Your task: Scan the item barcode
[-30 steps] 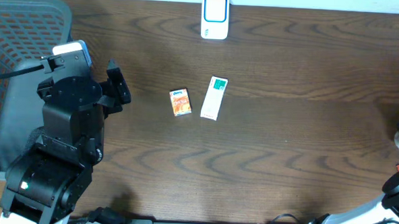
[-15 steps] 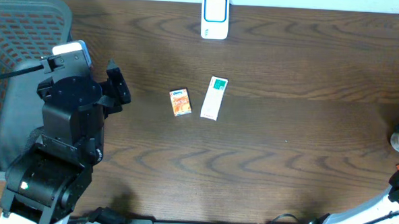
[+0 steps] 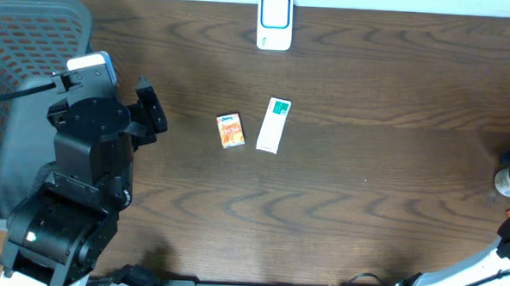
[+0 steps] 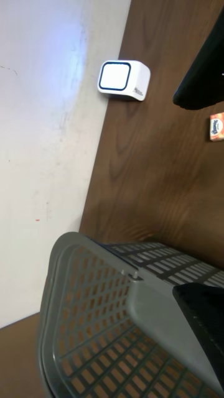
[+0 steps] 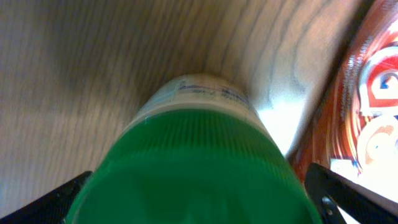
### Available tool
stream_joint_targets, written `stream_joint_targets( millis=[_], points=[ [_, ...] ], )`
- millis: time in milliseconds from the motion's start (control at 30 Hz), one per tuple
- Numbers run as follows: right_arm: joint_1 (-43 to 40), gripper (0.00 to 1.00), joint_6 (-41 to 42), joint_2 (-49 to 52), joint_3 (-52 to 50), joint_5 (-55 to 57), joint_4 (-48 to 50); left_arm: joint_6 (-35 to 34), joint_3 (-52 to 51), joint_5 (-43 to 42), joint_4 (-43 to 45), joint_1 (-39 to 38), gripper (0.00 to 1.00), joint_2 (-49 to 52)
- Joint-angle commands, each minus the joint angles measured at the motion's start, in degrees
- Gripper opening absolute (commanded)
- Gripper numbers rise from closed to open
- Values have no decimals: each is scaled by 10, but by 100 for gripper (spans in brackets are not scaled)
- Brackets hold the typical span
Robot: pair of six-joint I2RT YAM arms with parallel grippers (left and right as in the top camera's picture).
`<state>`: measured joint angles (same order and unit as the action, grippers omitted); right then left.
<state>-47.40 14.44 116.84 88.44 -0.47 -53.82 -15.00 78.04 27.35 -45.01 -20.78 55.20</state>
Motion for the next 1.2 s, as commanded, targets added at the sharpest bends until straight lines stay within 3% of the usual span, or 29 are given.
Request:
stream_joint_targets(
  millis=[0,300,533,633,833,1000,1167],
  points=[
    [-6,99,-3,-8,76,-36,-38,-3,-6,5,0,1,89,-2],
    [12,99,-3,-33,296,-123,-269,-3,-6,5,0,1,89,-2],
    [132,98,-31,-55,304,-299,-348,-3,-6,5,0,1,89,-2],
    [236,99,-11,-54,294,-328,-330,-3,-6,6,0,1,89,-2],
    [476,99,14,-40,252,-301,-139,-3,-6,6,0,1,89,-2],
    [629,99,187,14,250,-150,-85,-3,-6,5,0,1,89,-2],
    [688,98,272,95,254,-159,-68,-3,-6,5,0,1,89,-2]
  ],
)
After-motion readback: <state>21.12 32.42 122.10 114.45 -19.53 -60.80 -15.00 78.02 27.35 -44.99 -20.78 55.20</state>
